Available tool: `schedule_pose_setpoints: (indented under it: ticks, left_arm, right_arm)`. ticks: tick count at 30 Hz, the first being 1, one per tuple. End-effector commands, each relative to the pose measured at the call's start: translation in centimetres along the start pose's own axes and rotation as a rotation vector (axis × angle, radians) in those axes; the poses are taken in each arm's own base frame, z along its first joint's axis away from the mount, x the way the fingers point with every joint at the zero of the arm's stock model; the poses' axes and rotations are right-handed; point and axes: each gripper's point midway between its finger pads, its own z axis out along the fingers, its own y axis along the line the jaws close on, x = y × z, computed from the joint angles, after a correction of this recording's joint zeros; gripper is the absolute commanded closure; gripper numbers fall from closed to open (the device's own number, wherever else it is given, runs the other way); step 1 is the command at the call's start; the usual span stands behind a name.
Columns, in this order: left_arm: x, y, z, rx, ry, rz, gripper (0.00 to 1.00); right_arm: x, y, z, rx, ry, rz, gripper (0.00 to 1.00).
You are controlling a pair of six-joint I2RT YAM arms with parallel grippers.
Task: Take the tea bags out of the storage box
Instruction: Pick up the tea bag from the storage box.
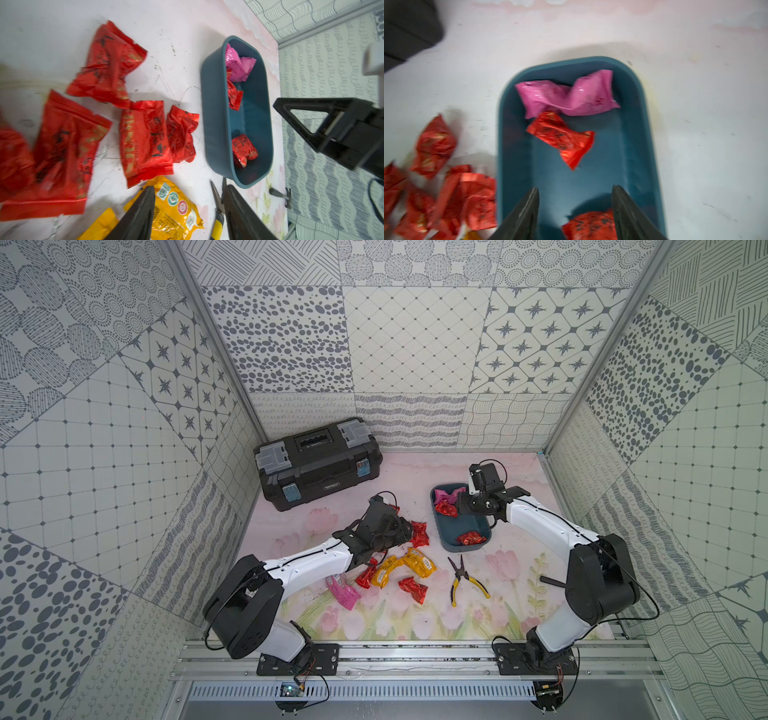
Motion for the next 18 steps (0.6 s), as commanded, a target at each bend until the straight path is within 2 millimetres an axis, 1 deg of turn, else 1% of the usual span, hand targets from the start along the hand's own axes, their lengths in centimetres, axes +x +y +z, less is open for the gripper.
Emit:
schedule_pose_setpoints:
  ticks: [1, 4, 7, 11, 18]
  left_arm:
    - [1.5, -5.2, 1.5, 0.174, 0.105, 0.103, 0.43]
    - [2.1, -5.9, 2.8, 0.17, 0.137, 0.106, 0.42]
    - [2.7, -6.5, 4.1, 0.173, 0.167, 0.102, 0.42]
    - [3.0, -6.8, 6.1, 0.161, 0.197, 0.074, 0.43]
    - [3.6, -6.6, 8.4, 0.125, 0.222, 0.064, 0.49]
  right_arm:
    - [2.8, 0.0, -0.7, -0.019, 0.075, -0.053, 0.38]
    - [4.4, -0.6, 0.0, 0.004, 0.125, -0.035, 0.37]
    - [5.3, -0.7, 0.7, 0.009, 0.156, -0.024, 0.36]
    - [6.2, -0.5, 2.0, 0.003, 0.203, -0.018, 0.36]
    - [8.7, -0.4, 3.8, -0.005, 0.29, 0.003, 0.42]
